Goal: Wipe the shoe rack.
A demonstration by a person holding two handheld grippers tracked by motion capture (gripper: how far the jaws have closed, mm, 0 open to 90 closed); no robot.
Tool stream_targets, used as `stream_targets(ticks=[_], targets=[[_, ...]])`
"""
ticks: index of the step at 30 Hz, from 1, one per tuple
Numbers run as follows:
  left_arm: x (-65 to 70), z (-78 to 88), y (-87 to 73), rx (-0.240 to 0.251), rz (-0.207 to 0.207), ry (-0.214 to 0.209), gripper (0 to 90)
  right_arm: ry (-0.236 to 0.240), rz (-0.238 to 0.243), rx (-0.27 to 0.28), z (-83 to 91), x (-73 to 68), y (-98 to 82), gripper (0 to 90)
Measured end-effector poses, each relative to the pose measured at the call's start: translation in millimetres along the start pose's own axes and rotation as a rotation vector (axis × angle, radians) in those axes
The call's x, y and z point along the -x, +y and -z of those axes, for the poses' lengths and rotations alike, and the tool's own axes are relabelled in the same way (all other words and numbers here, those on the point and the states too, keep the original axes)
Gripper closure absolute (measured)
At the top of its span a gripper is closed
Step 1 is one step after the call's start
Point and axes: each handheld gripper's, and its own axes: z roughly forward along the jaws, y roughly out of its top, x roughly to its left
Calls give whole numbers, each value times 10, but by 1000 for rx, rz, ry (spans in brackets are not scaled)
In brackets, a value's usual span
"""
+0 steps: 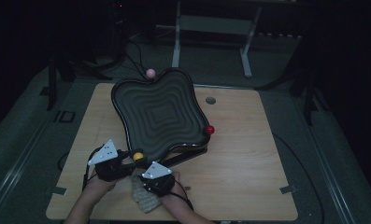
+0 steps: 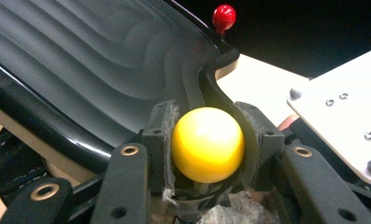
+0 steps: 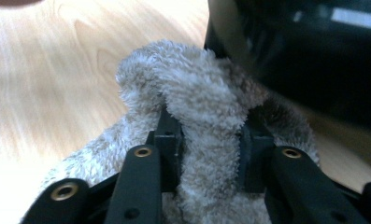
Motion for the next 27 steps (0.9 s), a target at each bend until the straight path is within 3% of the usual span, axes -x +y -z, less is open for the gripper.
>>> stream_targets(ticks=[4,8,11,13,16,20,23,27], targets=[[-11,2,-7,8,1,-5,601,37,16,-24,146,38,-64,730],[-13,2,-8,8,1,-8,601,14,13,-9,471,175,-140,733],[-13,1,-10,11,4,-7,602,-41,-20,6,767,389,-224,731],[-14,1,-9,9,3,-8,602,-108,-26,10,952,570,-304,730],[-22,2,-10,10,3,-14,602,-234,-46,-29,1138,909,-450,728],[-28,4,-4,2,-4,-19,602,-369,-152,-90,1253,1408,-635,726],[-42,10,-7,4,-6,-26,602,-422,-227,-70,1302,1705,-657,725],[-57,14,-9,5,-4,-37,602,-435,-267,-20,1298,1864,-556,723]])
